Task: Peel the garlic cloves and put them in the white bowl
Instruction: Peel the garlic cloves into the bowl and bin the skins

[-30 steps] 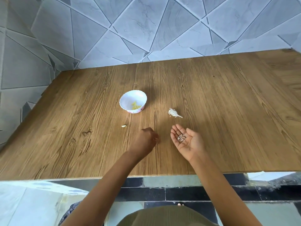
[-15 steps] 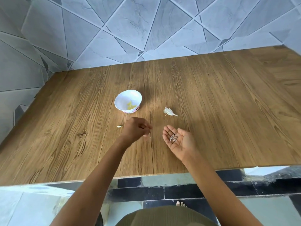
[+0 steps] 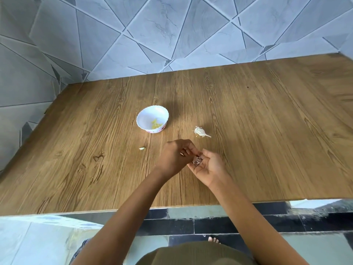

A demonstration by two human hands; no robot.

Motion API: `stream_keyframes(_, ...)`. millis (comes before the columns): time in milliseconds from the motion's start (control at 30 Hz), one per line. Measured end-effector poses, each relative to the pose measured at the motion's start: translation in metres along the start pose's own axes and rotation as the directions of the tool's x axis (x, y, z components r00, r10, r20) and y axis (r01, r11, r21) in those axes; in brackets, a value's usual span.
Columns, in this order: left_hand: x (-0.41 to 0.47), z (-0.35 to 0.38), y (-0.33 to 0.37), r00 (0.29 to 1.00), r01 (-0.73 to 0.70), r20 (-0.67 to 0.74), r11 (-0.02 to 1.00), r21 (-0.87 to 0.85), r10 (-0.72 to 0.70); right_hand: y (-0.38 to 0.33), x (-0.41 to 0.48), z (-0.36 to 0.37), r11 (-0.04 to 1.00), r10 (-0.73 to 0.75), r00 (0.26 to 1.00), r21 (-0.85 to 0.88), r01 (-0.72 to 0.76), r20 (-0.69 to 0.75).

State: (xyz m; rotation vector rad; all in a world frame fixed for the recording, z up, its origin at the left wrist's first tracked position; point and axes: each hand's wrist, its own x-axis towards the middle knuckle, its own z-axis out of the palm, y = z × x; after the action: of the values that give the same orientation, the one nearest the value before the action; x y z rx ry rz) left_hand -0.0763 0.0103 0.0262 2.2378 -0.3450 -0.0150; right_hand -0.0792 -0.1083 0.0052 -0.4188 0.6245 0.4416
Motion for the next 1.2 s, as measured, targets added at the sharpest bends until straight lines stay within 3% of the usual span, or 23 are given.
stream_keyframes(167,-0.002,-0.008,-0.007,0.999,0.040,0.031,0.998,-0.057,-0.038,0.000,0.001,0.001,1.000,-0.002,1.000,-0.007,0.002,0.009)
stream_keyframes(300,-0.009,-0.017,-0.019,0.986,0.117,-0.114,0.991,-0.061,-0.124,-0.001,0.002,0.001,1.000,-0.015,0.999,-0.009,0.016,0.033)
stream_keyframes(533,-0.049,-0.041,-0.055,0.878,0.280,-0.298,0.907,-0.314,-0.375,0.017,0.009,0.011,0.993,-0.033,0.998,-0.114,0.038,0.046)
stream_keyframes(700,-0.096,-0.068,-0.071,0.748,0.341,-0.432,0.850,-0.402,-0.504,0.068,0.011,0.041,0.962,0.111,0.991,-0.260,-0.088,0.077)
stream_keyframes(867,-0.161,-0.093,-0.085,0.568,0.413,-0.563,0.799,-0.436,-0.600,0.131,0.015,0.069,0.862,0.328,0.939,-0.439,-0.255,0.100)
stream_keyframes(1067,-0.246,-0.099,-0.090,0.261,0.473,-0.673,0.700,-0.535,-0.692,0.214,0.010,0.080,0.637,0.594,0.802,-0.642,-0.426,0.058)
stream_keyframes(1200,-0.292,-0.098,-0.097,0.078,0.489,-0.690,0.631,-0.602,-0.719,0.272,0.006,0.074,0.502,0.693,0.721,-0.715,-0.486,-0.003)
